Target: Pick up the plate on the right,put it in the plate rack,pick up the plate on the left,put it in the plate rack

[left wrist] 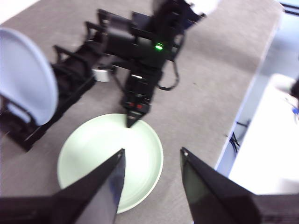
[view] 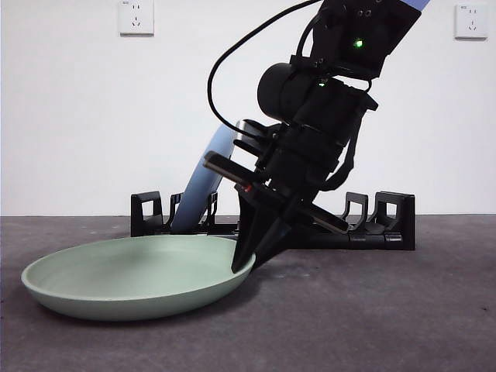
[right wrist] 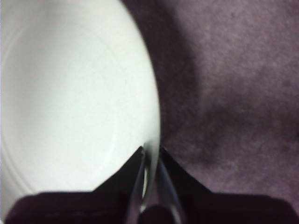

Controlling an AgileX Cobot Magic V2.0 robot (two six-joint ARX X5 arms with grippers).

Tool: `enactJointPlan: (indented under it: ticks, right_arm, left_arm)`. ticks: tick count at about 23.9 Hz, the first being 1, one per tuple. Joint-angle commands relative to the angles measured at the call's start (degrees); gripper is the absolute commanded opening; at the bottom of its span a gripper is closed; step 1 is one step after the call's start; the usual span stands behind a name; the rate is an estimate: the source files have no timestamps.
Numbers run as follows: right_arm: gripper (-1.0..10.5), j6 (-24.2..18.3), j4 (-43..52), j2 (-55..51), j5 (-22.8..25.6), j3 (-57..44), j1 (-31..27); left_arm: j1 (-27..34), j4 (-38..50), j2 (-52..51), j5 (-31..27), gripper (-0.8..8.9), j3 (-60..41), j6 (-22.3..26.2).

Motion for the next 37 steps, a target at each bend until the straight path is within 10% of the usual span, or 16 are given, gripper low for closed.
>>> enactJointPlan:
  ticks: [1, 11, 20, 29, 37]
  right_arm:
    - [-0.1, -0.7, -1.9, 0.0, 0.9, -0.6, 0.1]
    - [-0.1, -4.2, -13.9, -14.5, 1.0, 0.5, -4.3]
    - [-0.1, -7.4, -27.8, -32.4, -4.0, 0.5, -16.5]
    - [-0.1, -8.3, -31.4, -35.3, -6.9, 0.6, -18.1]
    - [-0.1, -8.5, -32.3, -35.4, -10.0, 0.6, -18.1]
  left_arm:
    - [-2.6, 0.2, 0.6, 0.1, 3.37, 0.2, 3.7]
    - [-14.0, 0.1, 7.7, -0.9, 3.78, 0.2, 12.0]
    - [-31.9, 7.8, 23.5, -26.9, 3.78, 0.2, 22.7]
    - [-33.8, 11.0, 31.8, -34.7, 3.69, 0.2, 25.5]
    - [-33.8, 10.7, 32.5, -34.9, 1.02, 0.2, 25.4]
